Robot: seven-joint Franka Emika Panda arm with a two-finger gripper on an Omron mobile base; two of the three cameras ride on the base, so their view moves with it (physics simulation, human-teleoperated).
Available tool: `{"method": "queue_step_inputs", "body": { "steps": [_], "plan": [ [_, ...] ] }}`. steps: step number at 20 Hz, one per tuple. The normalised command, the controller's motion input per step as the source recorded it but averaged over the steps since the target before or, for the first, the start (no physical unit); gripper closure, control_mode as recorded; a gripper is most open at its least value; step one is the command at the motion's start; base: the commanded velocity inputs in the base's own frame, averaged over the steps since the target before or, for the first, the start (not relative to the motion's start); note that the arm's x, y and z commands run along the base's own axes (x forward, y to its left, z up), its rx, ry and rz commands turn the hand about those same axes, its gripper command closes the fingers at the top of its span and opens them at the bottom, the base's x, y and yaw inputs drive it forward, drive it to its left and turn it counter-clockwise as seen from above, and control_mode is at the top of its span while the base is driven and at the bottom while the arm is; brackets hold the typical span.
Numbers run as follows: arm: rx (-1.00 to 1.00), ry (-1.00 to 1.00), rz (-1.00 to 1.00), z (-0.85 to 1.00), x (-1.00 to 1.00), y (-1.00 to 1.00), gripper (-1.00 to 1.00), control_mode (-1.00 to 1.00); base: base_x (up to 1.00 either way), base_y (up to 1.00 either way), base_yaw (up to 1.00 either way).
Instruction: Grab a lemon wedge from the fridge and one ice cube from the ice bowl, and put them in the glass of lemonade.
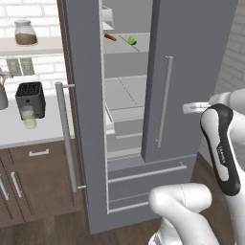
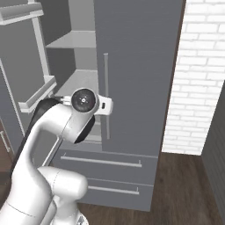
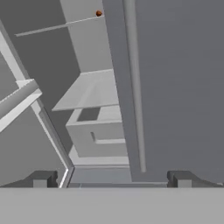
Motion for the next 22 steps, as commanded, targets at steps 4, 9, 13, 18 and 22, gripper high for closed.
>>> {"method": "queue_step_inputs", "body": {
  "steps": [4,9,13,18,22],
  "plan": [
    [0.0,-0.02,-0.01,0.0,0.6,0.0,-1.0,-1.0,0.0,0.0,0.0],
    [0.0,0.0,0.0,0.0,0.48,-0.1,-1.0,-1.0,0.0,0.0,0.0],
    [-0.02,0.0,0.0,-0.06,0.44,-0.17,-1.0,-1.0,0.0,0.0,0.0],
    [-0.03,0.0,0.0,-0.12,0.45,-0.17,-1.0,-1.0,0.0,0.0,0.0],
    [0.0,0.0,0.0,-0.1,0.55,0.0,-1.0,-1.0,0.0,0.0,0.0]
  ]
}}
